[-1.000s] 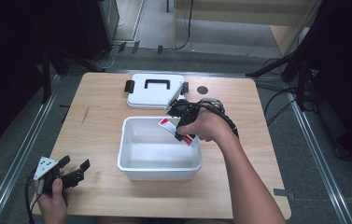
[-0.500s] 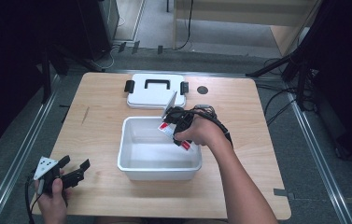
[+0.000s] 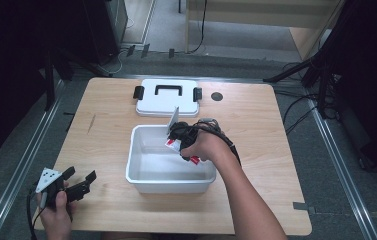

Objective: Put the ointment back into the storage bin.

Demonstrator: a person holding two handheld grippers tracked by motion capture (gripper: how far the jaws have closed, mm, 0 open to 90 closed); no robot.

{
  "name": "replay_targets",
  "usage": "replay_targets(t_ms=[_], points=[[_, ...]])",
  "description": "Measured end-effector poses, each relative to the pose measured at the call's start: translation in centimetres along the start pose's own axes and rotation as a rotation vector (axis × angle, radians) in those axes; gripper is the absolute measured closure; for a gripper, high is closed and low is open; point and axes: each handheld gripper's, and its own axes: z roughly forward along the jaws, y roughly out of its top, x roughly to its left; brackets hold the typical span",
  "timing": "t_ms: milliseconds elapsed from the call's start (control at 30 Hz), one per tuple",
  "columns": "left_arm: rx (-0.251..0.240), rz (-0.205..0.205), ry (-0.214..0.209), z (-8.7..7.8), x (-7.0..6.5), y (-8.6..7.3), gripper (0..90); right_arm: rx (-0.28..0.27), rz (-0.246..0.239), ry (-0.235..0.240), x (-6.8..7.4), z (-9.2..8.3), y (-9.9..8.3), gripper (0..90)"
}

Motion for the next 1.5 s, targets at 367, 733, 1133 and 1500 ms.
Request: replay_targets(t_ms=[367,733,1133,1500], points=[[0.001,-0.002,-0.002,0.0,0.0,0.0,16.0,0.008,-0.049,-0.019,1.0,1.6,1.0,70.8],[0.002,-0.003,-0.004,0.0,0.1,0.0,16.0,0.046,-0.075,-0.023,1.1,2.8,1.3,70.6],[0.005,-0.002,-0.005,0.0,0.1,0.0,16.0,0.059,-0.074,-0.059,1.0,3.0,1.3,72.4],[0.006,-0.003,-0.006,0.0,0.1,0.0,16.0,0.029,-0.082,-0.031,1.2,2.4,1.3,67.0]])
